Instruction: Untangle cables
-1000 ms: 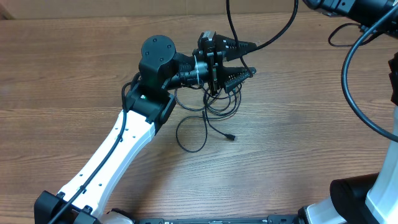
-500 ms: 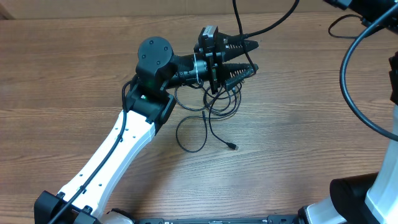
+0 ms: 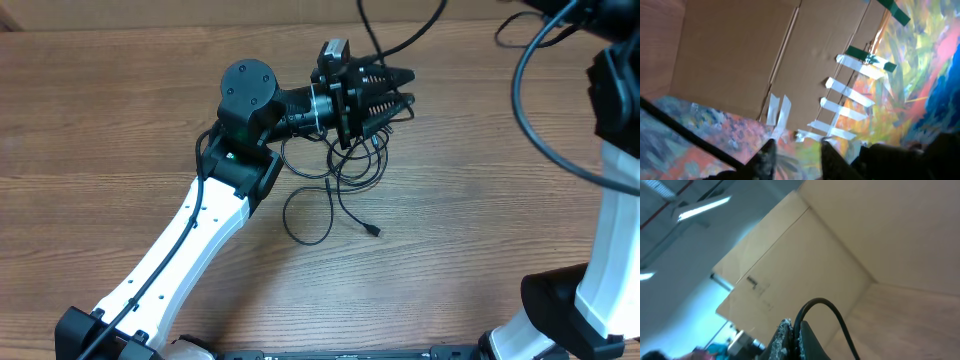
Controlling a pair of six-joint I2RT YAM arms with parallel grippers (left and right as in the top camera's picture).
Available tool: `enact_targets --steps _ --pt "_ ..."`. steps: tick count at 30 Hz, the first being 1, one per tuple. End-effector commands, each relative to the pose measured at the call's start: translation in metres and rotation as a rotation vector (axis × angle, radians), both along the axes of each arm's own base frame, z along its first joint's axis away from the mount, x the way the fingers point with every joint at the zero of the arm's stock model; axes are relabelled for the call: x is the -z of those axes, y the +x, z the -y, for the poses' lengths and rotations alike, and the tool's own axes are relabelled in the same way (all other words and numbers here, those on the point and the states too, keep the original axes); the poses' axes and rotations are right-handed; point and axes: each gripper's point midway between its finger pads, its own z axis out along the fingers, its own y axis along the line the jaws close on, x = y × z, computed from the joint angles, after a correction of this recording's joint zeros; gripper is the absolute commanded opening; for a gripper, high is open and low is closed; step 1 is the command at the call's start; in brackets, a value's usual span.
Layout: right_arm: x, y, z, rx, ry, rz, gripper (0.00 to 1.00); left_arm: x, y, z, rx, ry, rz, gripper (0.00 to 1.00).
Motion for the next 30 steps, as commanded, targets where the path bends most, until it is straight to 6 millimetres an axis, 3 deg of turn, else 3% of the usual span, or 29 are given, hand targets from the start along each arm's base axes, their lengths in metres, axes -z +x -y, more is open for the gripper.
enact_targets --steps 1,3,7,19,21,26,28,30 --pt "-0.009 -0.015 -0.011 -0.026 0.01 0.032 0.04 -0.003 0.002 0.002 -0.015 -0.006 0.012 0.24" --pt "-0.01 -0.015 -0.013 -0.02 0.011 0.035 0.04 -0.003 0.002 0.002 -0.014 -0.006 0.012 0.22" --pt "-0.01 -0.013 -0.012 -0.01 0.012 0.034 0.04 -0.003 0.003 0.001 -0.015 -0.006 0.012 0.04" --pt "-0.01 -0.01 -0.007 0.008 0.012 0.036 0.04 0.004 0.017 -0.014 -0.054 0.016 0.003 0.06" --pt "-0.01 -0.004 0.002 0.034 0.011 0.034 0.04 0.015 0.021 -0.017 -0.064 0.05 -0.021 0.2" --pt "-0.003 0.016 0.035 0.132 0.004 -0.006 0.04 0.052 0.035 -0.037 -0.111 0.175 -0.04 0.69" --pt "0.003 0.022 0.045 0.167 0.0 -0.034 0.04 0.052 0.04 -0.044 -0.13 0.206 0.068 0.77" --pt "0.009 0.029 0.056 0.211 -0.005 -0.069 0.04 0.049 0.041 -0.048 -0.126 0.22 0.181 0.78"
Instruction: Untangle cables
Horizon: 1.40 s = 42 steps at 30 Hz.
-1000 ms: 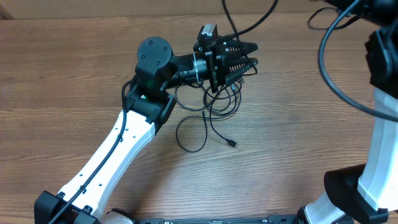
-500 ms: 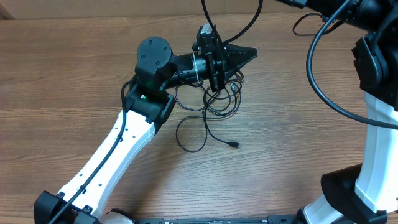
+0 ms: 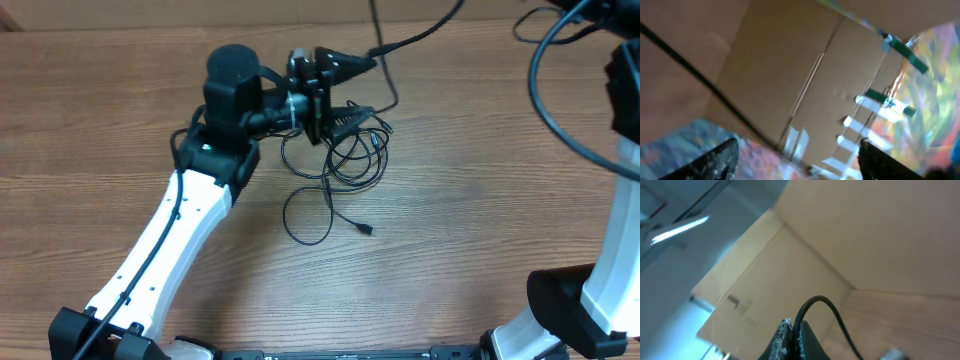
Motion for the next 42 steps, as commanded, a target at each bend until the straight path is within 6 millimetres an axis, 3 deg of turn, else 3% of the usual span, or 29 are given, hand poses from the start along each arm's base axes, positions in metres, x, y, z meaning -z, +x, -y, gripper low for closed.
enact_targets --steps 1,7,14,19,26,31,39,42 --pt "0.0 0.004 0.018 0.08 -0.001 -0.015 0.04 -0.011 0.001 -0.007 0.033 0.062 0.298 0.78" --pt "0.02 0.01 0.025 0.135 -0.009 -0.12 0.04 -0.035 -0.01 -0.004 0.09 0.107 0.766 0.87" --pt "0.033 0.006 0.021 0.113 0.077 -0.3 0.04 -0.035 -0.008 0.005 0.066 0.197 1.016 0.85" --pt "0.033 -0.008 0.009 0.013 0.109 -0.362 0.04 -0.034 -0.004 0.008 0.037 0.277 1.191 0.86" --pt "0.03 -0.023 -0.001 -0.091 0.152 -0.438 0.04 -0.034 0.005 0.014 -0.034 0.373 1.299 0.84" --pt "0.03 -0.027 -0.003 -0.116 0.152 -0.444 0.04 -0.035 0.002 0.023 -0.04 0.374 1.297 0.59" --pt "0.03 -0.027 -0.003 -0.116 0.151 -0.443 0.04 -0.033 -0.003 0.029 -0.023 0.365 1.294 0.04" --pt "0.03 -0.026 -0.002 -0.106 0.152 -0.442 0.04 -0.03 -0.003 0.029 -0.016 0.369 1.277 0.04"
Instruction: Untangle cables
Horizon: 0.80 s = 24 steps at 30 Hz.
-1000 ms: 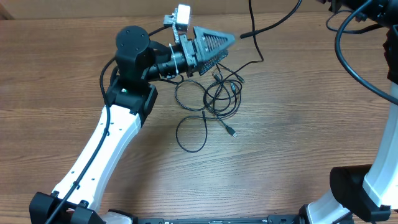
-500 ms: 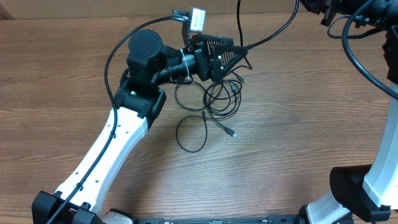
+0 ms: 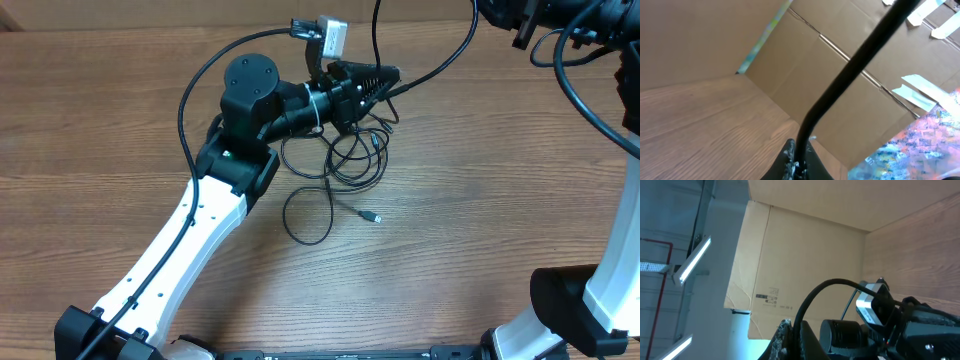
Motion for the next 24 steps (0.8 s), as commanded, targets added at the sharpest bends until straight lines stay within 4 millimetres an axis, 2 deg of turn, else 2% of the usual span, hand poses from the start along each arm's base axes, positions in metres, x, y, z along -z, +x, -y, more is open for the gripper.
enact_targets --steps 1,5,7,9,11,15,16,17,19,22,24 --pt "-0.008 -0.005 0.002 0.015 0.002 0.027 0.04 0.001 0.001 0.0 -0.002 0.009 -0.006 0.04" --pt "-0.007 0.008 0.024 0.092 -0.043 0.087 0.04 0.002 -0.008 0.003 0.053 -0.013 -0.078 0.04" --pt "-0.005 0.013 0.038 0.129 -0.056 0.092 0.04 -0.006 -0.01 0.003 0.07 -0.062 -0.137 0.04" --pt "-0.001 0.017 0.051 0.166 -0.06 0.07 0.04 -0.024 -0.016 0.004 0.106 -0.13 -0.148 0.04" --pt "0.004 0.02 0.063 0.196 -0.091 0.082 0.1 -0.048 -0.022 0.002 0.134 -0.217 -0.154 0.04" --pt "0.02 0.026 0.086 0.257 -0.202 0.124 0.58 -0.102 -0.036 -0.011 0.178 -0.411 -0.089 0.04" --pt "0.025 0.026 0.09 0.265 -0.218 0.111 0.74 -0.113 -0.039 -0.016 0.176 -0.457 -0.066 0.04" --pt "0.029 0.025 0.094 0.271 -0.225 0.095 0.82 -0.119 -0.039 -0.019 0.17 -0.485 -0.055 0.04" --pt "0.038 0.023 0.1 0.28 -0.237 0.059 0.93 -0.127 -0.035 -0.024 0.142 -0.536 -0.064 0.04" --pt "0.048 0.019 0.105 0.279 -0.263 0.033 0.96 -0.134 -0.027 -0.031 0.109 -0.608 -0.121 0.04" --pt "0.054 0.017 0.106 0.269 -0.3 0.041 0.97 -0.148 -0.024 -0.042 0.087 -0.7 -0.135 0.04"
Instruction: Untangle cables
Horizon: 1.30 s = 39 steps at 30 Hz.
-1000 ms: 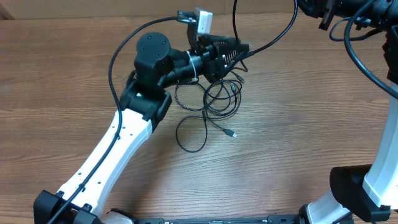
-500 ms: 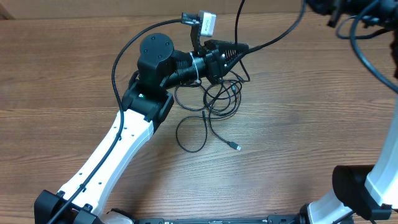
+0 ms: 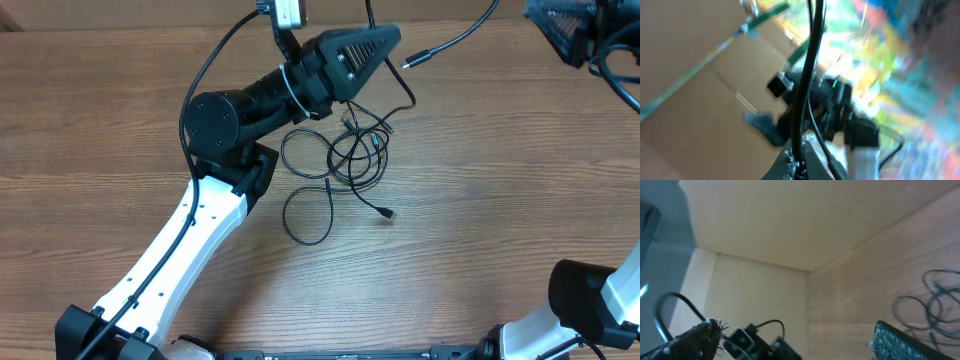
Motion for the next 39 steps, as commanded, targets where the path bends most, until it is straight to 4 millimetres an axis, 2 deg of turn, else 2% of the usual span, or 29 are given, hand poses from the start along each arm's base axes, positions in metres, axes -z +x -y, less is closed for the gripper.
enact_targets --steps 1,5,11,13,20,23,24,27,28,32,33,37,39 --pt "0.001 -0.007 0.004 -0.017 -0.106 0.073 0.97 -0.031 0.009 -0.024 -0.036 -0.21 -0.095 0.04" --pt "0.024 -0.01 0.013 0.035 -0.161 -0.016 0.98 -0.06 0.011 -0.06 -0.111 -0.438 -0.093 0.04" --pt "0.044 -0.014 0.025 0.101 -0.202 -0.116 0.98 -0.068 0.027 -0.088 -0.218 -0.607 -0.153 0.04" --pt "0.046 -0.016 0.024 0.091 -0.212 -0.116 0.98 -0.067 0.036 -0.1 -0.317 -0.618 -0.133 0.04" --pt "0.048 -0.018 0.022 0.049 -0.266 -0.081 0.96 -0.045 0.09 -0.148 -0.691 -0.523 -0.176 0.04" --pt "0.048 -0.019 0.02 0.044 -0.263 -0.083 0.95 -0.064 0.098 -0.166 -0.786 -0.482 -0.16 0.04" --pt "0.048 -0.019 0.018 0.037 -0.264 -0.082 0.95 -0.079 0.097 -0.173 -0.834 -0.454 -0.13 0.04" --pt "0.048 -0.02 0.008 0.01 -0.265 -0.078 0.73 -0.112 0.098 -0.188 -1.023 -0.287 -0.059 0.04" --pt "0.048 -0.021 0.005 0.001 -0.266 -0.077 0.71 -0.116 0.101 -0.192 -1.095 -0.211 -0.061 0.04" --pt "0.048 -0.024 -0.011 -0.045 -0.268 -0.07 0.72 -0.119 0.117 -0.212 -1.367 0.118 -0.037 0.04" --pt "0.048 -0.025 -0.017 -0.061 -0.269 -0.068 0.74 -0.113 0.131 -0.224 -1.475 0.293 -0.001 0.04" --pt "0.05 -0.027 -0.026 -0.082 -0.292 -0.063 0.74 -0.084 0.158 -0.267 -1.647 0.612 0.002 0.04" --pt "0.051 -0.028 -0.03 -0.092 -0.3 -0.062 0.74 -0.052 0.175 -0.293 -1.674 0.745 -0.066 0.04"
